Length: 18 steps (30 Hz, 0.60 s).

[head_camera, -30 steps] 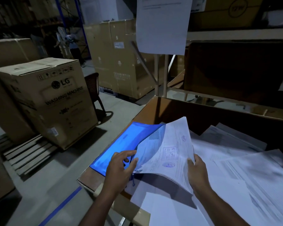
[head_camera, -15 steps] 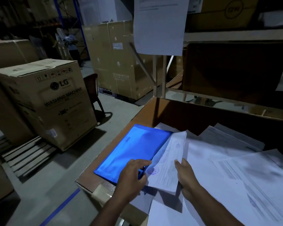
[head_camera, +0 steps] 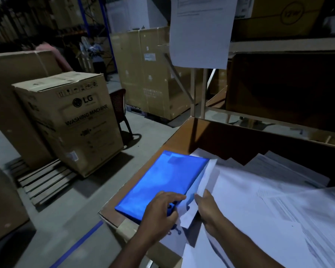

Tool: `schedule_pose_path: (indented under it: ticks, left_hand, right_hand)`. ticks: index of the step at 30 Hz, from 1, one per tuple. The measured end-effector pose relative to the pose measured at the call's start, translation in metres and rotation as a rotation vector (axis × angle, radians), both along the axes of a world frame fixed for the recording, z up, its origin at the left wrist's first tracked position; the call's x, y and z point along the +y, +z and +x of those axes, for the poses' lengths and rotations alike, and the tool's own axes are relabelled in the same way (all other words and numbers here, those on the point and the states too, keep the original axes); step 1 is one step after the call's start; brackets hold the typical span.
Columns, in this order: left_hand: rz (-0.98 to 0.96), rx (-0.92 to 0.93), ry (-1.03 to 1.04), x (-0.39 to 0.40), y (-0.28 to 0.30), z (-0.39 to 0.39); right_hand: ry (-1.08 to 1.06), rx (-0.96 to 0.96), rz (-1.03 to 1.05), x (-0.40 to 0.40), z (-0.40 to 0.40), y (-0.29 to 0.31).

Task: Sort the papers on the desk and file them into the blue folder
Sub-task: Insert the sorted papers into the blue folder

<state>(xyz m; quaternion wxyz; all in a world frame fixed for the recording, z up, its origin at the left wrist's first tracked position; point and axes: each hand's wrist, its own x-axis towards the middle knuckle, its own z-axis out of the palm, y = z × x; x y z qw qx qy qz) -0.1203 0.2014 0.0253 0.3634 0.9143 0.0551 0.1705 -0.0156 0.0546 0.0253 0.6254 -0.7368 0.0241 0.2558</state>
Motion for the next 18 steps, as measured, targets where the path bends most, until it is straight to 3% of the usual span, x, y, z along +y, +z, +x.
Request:
schedule_pose_path:
  ticks: [3,7,9,14,18]
  left_hand:
    - [-0.006,0.011,0.006,0.002,-0.005,0.000]
    - [-0.024,0.000,0.027,0.009,-0.007,-0.005]
    - [-0.025,-0.006,0.025,0.009,-0.007,-0.006]
    - [-0.056,0.034,-0.027,0.002,-0.004,-0.006]
    - [-0.055,0.032,-0.027,0.002,0.001,-0.006]
  right_hand:
    - [0.144,0.070,-0.003,-0.001,-0.004,0.014]
    - [0.234,0.239,0.175,-0.015,0.002,0.024]
    - [0.240,0.255,0.111,-0.019,0.006,0.021]
    - [0.148,0.220,0.054,-0.004,0.007,0.009]
    - [0.151,0.080,0.001,0.013,0.001,0.011]
